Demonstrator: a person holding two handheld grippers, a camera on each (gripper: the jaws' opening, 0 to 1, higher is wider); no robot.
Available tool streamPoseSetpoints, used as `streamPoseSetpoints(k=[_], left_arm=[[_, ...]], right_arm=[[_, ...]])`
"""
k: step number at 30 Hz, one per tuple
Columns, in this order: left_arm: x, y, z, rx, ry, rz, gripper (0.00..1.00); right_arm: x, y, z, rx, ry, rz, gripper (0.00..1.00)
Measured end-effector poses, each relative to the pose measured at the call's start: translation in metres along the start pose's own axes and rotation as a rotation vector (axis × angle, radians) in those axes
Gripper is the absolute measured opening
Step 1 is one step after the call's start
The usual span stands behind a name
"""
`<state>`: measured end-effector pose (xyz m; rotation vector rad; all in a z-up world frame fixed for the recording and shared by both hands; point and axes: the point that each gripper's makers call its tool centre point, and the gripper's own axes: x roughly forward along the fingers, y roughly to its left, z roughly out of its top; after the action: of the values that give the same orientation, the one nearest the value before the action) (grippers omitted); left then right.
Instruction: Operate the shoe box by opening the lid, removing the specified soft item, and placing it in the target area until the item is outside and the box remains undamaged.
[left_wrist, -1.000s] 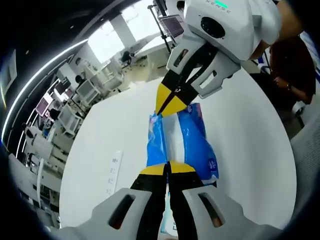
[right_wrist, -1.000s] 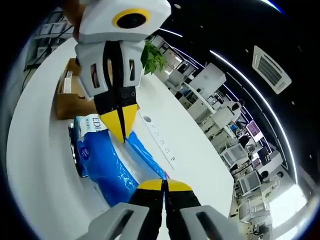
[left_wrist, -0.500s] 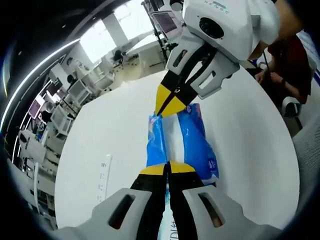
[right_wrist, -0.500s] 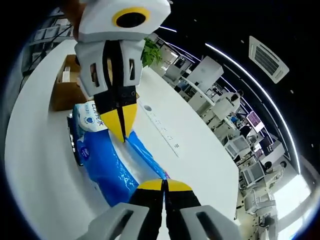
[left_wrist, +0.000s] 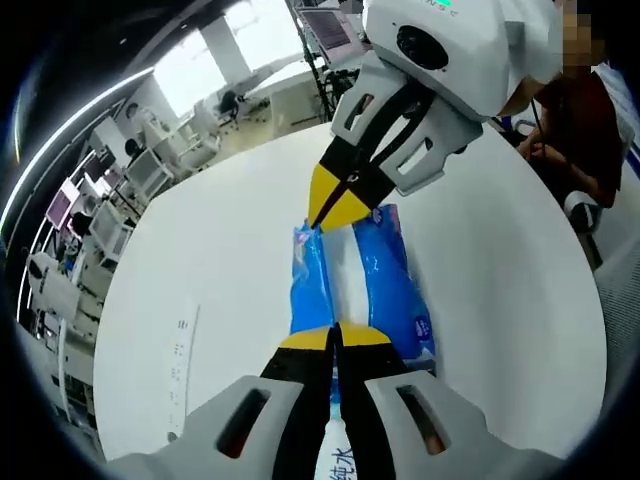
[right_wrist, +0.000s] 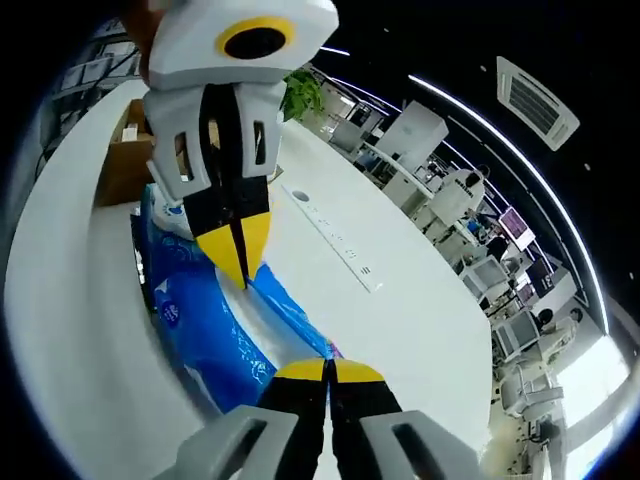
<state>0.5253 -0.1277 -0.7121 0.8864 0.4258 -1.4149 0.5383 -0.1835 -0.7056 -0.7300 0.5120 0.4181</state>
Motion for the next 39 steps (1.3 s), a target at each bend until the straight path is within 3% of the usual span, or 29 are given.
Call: streamPoseSetpoints(k=[7, 21, 28, 34, 39], left_arm=[[0.012, -0.003, -0.004, -0.004, 0.007, -0.014, 0.0], [0.022, -0.001, -0.01, -0.01, 0.004, -0.014, 0.0], [0.022, -0.002, -0.01, -0.049, -0.005, -0.021, 0.01], [0.016, -0.002, -0.003, 0.032, -0.015, -0.015, 0.07], [0.008, 0.001, 0.003, 0.005, -0.028, -0.02, 0.11]], right_arm=[[0.006, 0.004, -0.013, 0.013, 0.01, 0.002, 0.0], [0.011, 0.008, -0.022, 0.048, 0.028, -0.002, 0.0], [0.01, 0.009, -0.023, 0.048, 0.032, 0.007, 0.0], [0.008, 0.009, -0.024, 0.088, 0.048, 0.02, 0.0], [0.002, 0.006, -0.018, 0.137, 0.036, 0.03, 0.07]])
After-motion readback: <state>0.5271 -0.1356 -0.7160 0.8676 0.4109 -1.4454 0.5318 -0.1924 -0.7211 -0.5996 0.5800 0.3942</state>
